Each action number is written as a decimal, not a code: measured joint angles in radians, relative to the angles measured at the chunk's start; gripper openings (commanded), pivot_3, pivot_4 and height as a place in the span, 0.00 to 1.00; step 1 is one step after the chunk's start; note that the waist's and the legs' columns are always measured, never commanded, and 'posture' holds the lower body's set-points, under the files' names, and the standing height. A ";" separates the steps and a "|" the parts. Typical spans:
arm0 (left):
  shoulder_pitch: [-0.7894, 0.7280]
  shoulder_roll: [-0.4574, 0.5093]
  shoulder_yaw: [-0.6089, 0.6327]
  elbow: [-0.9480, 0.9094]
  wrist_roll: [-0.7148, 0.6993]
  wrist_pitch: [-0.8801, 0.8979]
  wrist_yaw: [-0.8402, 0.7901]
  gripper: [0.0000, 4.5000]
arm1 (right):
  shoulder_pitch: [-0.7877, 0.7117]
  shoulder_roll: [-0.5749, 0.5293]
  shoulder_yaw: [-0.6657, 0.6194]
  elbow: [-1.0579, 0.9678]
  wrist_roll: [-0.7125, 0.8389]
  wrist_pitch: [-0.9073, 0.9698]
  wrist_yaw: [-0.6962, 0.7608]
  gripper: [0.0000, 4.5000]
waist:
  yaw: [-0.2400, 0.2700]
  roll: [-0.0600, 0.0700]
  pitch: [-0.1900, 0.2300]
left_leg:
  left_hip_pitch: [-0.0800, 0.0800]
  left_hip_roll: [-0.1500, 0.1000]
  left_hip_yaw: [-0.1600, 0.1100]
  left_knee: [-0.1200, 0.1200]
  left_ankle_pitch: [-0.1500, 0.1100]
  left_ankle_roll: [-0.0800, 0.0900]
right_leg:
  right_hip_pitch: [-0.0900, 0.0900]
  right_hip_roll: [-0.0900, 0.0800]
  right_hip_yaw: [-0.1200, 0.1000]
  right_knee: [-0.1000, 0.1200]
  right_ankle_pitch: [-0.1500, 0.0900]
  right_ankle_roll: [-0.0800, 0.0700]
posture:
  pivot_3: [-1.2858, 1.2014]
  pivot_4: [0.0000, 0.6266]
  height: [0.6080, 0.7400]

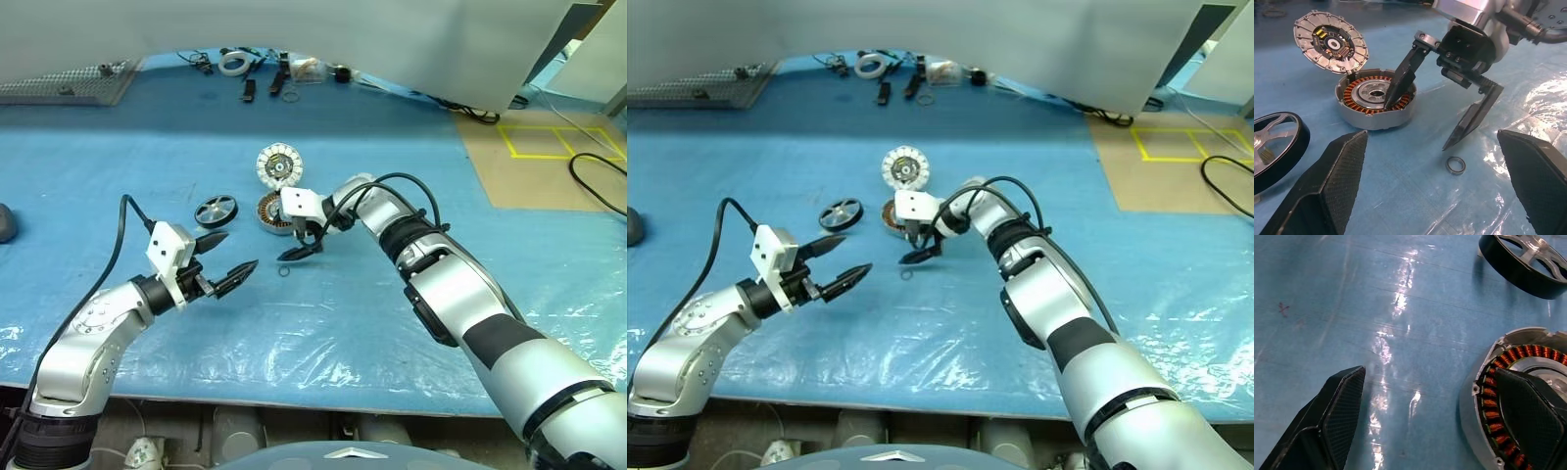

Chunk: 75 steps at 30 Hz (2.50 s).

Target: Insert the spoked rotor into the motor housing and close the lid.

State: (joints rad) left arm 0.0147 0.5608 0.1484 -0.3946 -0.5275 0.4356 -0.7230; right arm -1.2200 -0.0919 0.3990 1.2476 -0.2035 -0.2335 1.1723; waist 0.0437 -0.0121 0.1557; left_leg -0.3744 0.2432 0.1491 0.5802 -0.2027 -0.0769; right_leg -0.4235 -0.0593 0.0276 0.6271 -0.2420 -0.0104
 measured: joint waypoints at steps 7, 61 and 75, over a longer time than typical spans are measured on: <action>-0.002 -0.010 -0.015 0.000 0.004 -0.001 0.009 1.00 | -0.036 0.016 -0.024 0.021 -0.024 -0.003 -0.030 1.00 | 0.000 0.000 0.000 | 0.000 0.000 0.000 0.000 0.000 0.000 | 0.000 0.000 0.000 0.000 0.000 0.000 | 0.52 0.24 1.00; -0.025 -0.026 -0.053 -0.014 0.000 0.010 0.046 1.00 | -0.024 0.026 -0.074 0.008 -0.081 -0.014 0.006 0.01 | -0.001 0.001 0.000 | -0.001 0.001 0.000 0.003 0.000 0.000 | -0.006 0.001 0.001 0.012 -0.004 -0.006 | 0.52 0.24 1.00; -0.017 -0.008 -0.019 -0.006 -0.005 0.020 0.034 1.00 | 0.198 -0.032 0.007 -0.578 0.010 0.413 0.305 0.01 | 0.002 0.001 0.000 | -0.003 0.001 0.000 0.005 0.000 0.000 | -0.008 0.001 0.001 0.013 -0.001 -0.002 | 0.52 0.24 1.00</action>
State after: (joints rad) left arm -0.0018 0.5525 0.1290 -0.4004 -0.5322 0.4558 -0.6892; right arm -1.0221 -0.1241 0.4058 0.6695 -0.1931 0.1800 1.4775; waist 0.0452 -0.0115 0.1561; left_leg -0.3775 0.2443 0.1490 0.5854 -0.2028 -0.0770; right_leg -0.4313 -0.0580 0.0282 0.6404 -0.2433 -0.0124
